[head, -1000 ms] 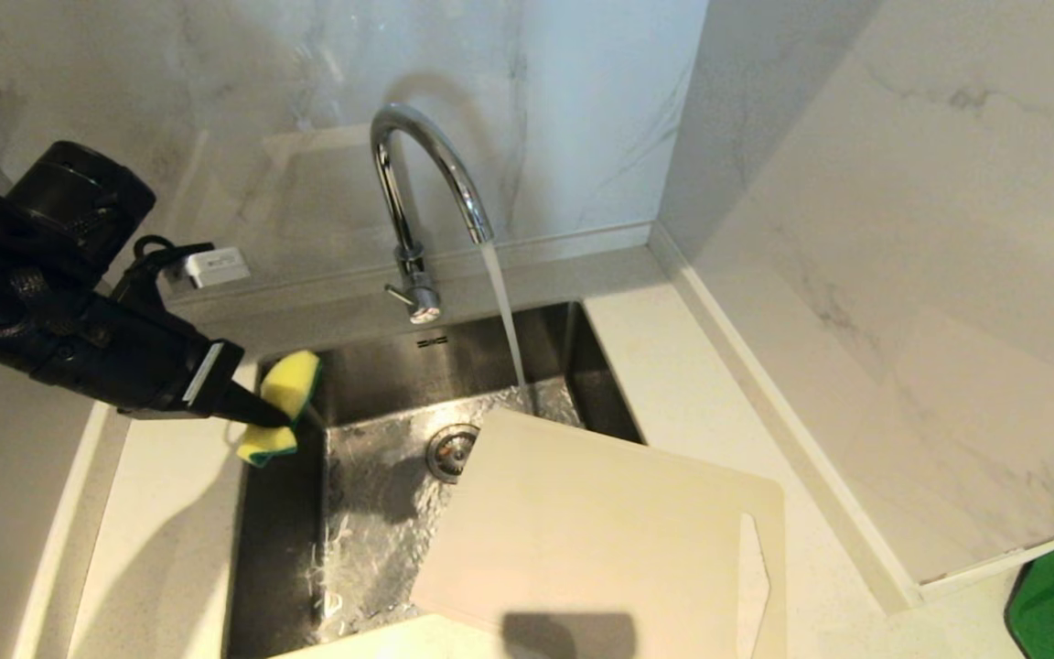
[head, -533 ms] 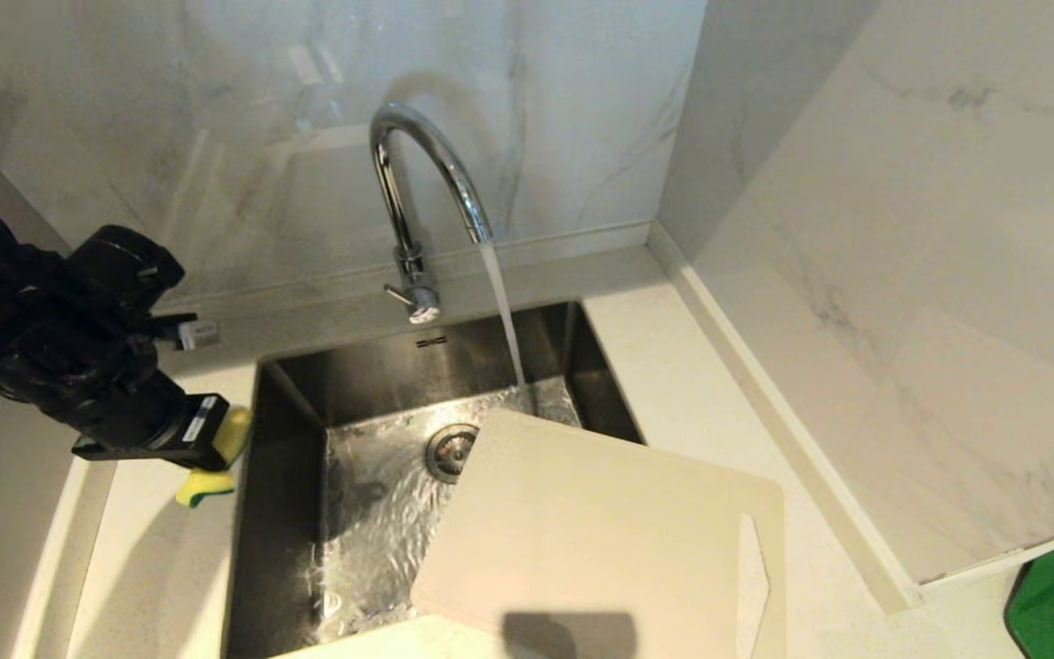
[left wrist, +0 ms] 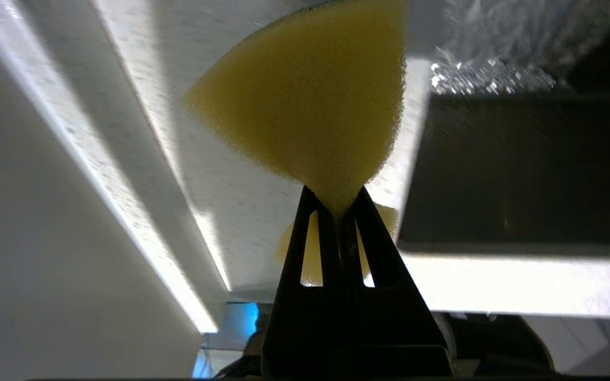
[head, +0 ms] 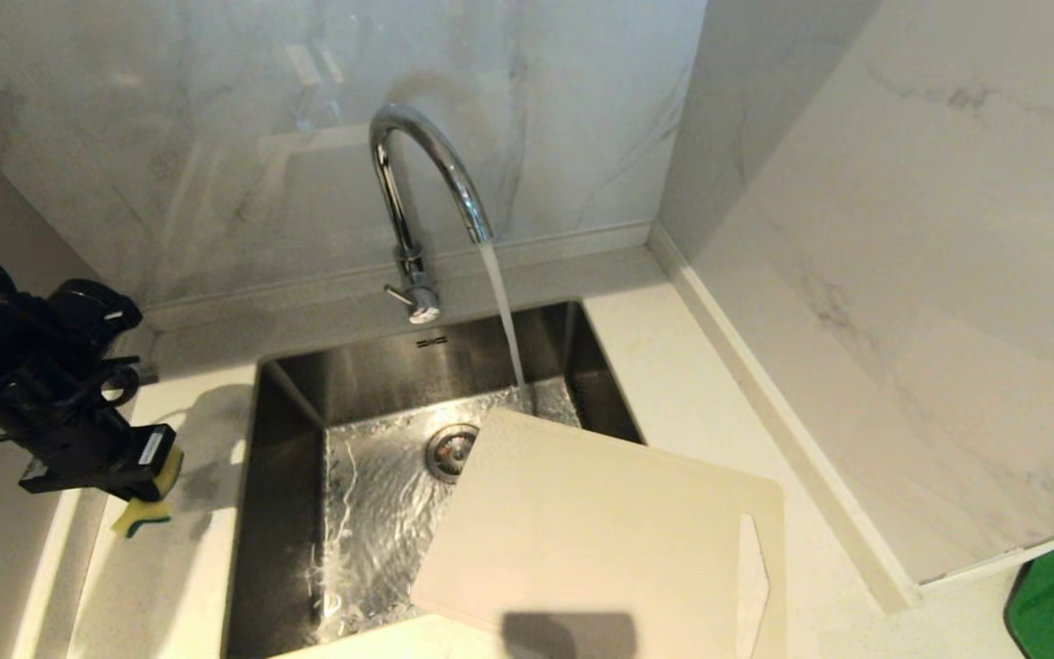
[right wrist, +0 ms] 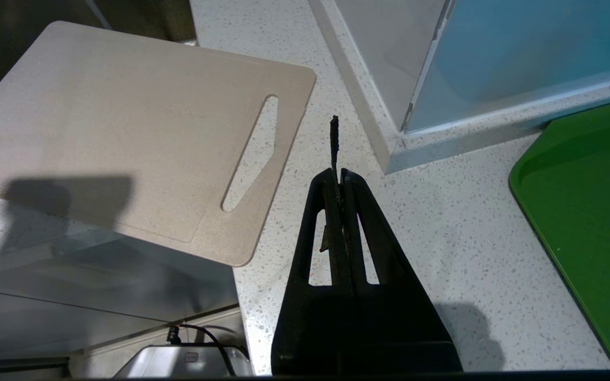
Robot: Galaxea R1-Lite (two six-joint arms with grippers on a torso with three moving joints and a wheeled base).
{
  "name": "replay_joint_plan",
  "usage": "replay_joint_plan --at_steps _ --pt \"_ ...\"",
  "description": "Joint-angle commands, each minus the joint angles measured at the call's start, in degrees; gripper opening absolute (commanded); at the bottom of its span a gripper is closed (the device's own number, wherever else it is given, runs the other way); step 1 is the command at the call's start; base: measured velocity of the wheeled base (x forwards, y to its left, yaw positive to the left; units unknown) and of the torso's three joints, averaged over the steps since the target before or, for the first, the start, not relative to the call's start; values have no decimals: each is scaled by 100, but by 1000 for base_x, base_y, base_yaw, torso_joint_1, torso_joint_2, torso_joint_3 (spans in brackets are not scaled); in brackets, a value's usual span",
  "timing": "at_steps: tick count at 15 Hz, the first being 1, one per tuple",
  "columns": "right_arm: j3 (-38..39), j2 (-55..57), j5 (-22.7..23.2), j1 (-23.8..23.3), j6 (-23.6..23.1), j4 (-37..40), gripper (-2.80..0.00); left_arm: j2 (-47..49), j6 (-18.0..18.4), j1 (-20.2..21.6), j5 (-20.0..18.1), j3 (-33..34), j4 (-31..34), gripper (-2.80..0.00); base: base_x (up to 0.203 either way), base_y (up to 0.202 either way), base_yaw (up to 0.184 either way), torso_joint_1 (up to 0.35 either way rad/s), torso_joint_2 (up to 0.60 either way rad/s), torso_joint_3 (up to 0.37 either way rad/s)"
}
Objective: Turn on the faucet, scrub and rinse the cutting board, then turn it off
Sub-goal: Put down the cleaning cloth
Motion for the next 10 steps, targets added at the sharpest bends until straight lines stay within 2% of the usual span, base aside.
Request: replay_joint_plan --at_steps 1,6,7,10 --pt "9 -11 0 2 3 0 -280 215 -3 308 17 -11 -103 -280 0 0 0 0 0 0" --pt "9 -11 0 2 0 0 -280 441 6 566 186 -3 -339 -280 0 0 0 0 0 0" --pt "9 -11 0 2 0 0 -280 459 6 566 195 -11 -348 0 0 0 0 0 0 0" --pt "9 -11 0 2 0 0 -280 487 6 566 195 -11 -375 0 0 0 0 0 0 0"
